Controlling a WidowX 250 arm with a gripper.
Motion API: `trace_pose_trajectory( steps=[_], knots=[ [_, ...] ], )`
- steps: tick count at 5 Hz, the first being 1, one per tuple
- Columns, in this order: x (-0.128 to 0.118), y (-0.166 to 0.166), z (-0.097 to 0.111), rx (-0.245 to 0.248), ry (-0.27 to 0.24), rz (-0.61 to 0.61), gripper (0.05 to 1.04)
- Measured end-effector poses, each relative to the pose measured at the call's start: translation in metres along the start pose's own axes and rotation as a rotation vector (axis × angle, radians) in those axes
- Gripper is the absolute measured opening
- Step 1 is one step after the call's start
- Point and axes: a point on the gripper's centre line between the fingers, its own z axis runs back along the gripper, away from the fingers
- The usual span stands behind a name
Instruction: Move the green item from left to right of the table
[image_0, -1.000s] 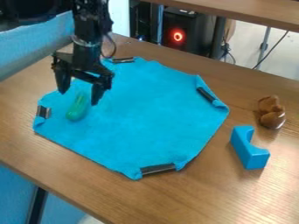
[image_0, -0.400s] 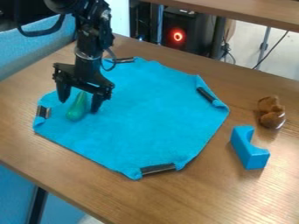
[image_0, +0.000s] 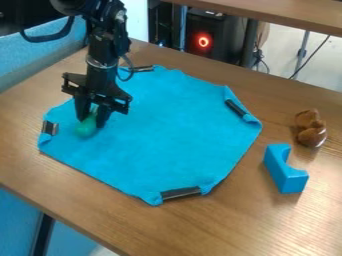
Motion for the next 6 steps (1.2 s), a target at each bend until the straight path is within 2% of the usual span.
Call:
trace_pose_trajectory(
  steps=[1,2,3,4,5,6],
  knots=[
    [-0.004,0.005,0.014,0.027,-0.034,0.006,0.338],
    [-0.008,-0.004,0.051,0.069,-0.114,-0.013,0.338],
    [-0.023,-0.027,0.076,0.068,-0.154,-0.075,0.338],
    [-0.05,-0.066,0.094,0.033,-0.169,-0.19,0.338],
    [-0.079,-0.104,0.106,0.018,-0.176,-0.291,0.338],
    [-0.106,-0.141,0.11,0.021,-0.157,-0.35,0.338]
  ],
)
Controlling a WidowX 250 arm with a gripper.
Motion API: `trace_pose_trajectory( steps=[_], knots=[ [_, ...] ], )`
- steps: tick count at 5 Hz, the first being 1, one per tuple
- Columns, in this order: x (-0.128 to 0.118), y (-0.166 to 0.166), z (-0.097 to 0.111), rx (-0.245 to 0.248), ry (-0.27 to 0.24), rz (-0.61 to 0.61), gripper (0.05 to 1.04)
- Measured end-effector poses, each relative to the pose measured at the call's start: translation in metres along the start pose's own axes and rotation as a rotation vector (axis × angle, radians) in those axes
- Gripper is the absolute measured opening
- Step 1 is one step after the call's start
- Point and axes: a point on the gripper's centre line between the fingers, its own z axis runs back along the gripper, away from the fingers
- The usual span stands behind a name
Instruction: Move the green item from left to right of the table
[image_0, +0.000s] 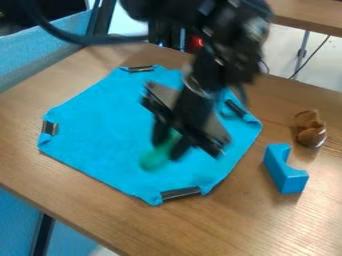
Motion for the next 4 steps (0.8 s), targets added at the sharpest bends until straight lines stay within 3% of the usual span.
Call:
trace_pose_trajectory(
  steps=[2,3,4],
  knots=[
    [-0.004,-0.081,-0.019,0.015,0.053,-0.075,0.338],
    [0.001,-0.11,-0.023,0.006,0.054,-0.084,0.338],
    [0.006,-0.135,-0.024,-0.006,0.062,-0.089,0.402]
  ],
)
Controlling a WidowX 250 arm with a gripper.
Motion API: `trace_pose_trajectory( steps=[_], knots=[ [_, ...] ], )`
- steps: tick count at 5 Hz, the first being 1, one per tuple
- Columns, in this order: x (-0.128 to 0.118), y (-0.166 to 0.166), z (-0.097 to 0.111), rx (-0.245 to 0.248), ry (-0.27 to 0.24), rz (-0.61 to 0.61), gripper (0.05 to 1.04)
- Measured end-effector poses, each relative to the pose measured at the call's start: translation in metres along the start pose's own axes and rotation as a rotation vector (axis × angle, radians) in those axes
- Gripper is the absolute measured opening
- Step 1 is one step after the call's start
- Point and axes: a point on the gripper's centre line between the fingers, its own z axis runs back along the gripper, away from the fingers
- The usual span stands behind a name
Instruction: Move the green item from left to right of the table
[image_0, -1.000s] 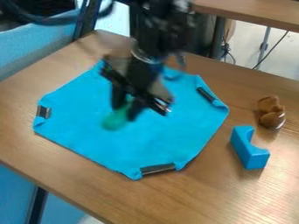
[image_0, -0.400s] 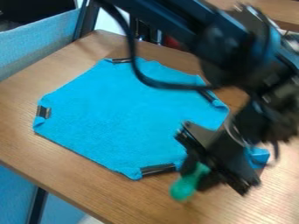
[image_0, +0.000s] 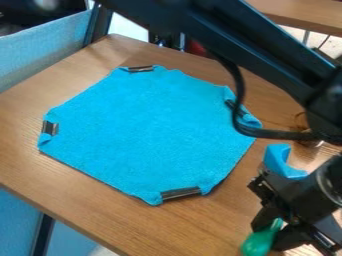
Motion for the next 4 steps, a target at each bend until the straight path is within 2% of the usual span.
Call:
trace_pose_trajectory(
  steps=[2,3,4],
  knots=[
    [0.005,-0.005,-0.001,-0.037,0.02,0.011,0.979],
    [0.009,0.015,0.013,-0.099,0.024,0.048,1.0],
    [0.007,0.054,0.036,-0.181,0.026,0.115,1.0]
  ],
)
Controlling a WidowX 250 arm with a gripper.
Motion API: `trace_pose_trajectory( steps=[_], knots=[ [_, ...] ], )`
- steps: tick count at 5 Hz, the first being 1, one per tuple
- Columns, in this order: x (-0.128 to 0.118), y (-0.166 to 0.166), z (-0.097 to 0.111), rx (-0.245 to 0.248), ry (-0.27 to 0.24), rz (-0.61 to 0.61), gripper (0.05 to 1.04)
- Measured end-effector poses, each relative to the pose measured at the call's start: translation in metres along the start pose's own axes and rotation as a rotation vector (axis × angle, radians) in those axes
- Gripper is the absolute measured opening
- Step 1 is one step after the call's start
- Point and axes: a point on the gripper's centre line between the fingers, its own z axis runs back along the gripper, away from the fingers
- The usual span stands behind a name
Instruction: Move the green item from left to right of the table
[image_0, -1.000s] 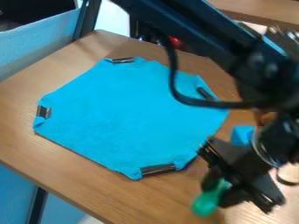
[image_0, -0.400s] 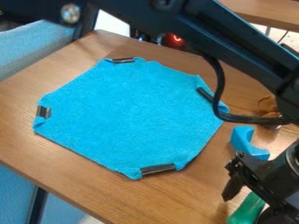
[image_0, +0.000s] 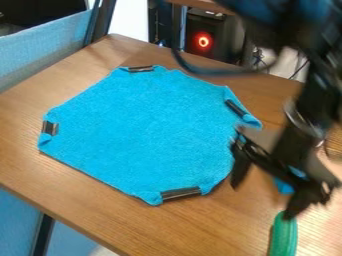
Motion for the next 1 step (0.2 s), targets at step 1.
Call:
trace_pose_trajectory(
  steps=[1],
  knots=[
    [-0.0015,0.058,0.0296,-0.11,0.026,0.062,1.0]
  ],
)
